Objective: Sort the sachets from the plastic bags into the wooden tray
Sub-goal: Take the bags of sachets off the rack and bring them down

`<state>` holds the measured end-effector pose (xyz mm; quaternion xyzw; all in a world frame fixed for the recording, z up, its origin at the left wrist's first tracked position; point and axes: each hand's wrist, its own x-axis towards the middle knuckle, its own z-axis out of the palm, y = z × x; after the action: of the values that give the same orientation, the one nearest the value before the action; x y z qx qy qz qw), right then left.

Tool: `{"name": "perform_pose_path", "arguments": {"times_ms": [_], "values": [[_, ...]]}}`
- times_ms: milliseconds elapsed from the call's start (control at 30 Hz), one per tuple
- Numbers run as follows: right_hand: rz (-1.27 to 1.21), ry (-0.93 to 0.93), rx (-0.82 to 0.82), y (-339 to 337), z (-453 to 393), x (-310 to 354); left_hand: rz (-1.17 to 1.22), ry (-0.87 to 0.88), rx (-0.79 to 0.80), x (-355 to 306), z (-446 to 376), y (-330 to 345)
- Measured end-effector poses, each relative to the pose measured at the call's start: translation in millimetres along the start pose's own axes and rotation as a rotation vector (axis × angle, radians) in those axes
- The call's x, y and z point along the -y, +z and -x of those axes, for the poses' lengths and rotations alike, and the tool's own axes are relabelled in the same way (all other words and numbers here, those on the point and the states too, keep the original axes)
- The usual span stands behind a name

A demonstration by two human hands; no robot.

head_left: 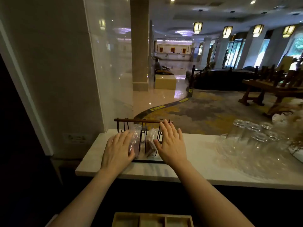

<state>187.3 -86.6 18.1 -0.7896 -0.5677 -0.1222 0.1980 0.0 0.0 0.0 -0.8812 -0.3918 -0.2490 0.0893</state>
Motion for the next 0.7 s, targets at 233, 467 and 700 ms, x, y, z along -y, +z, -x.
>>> {"name": "perform_pose_path", "arguments": {"times_ms": [233,467,700], "values": [[-0.079,0.017,0.0,25,9,-1,0.135,-0.291,0.095,-11,4,23],[-0.099,-0.004,-0.049,33,9,0,0.247,-0.417,0.162,-17,0,37],[-0.092,0.001,-0.084,39,7,1,0.374,-0.379,0.061,-15,-5,39]]}}
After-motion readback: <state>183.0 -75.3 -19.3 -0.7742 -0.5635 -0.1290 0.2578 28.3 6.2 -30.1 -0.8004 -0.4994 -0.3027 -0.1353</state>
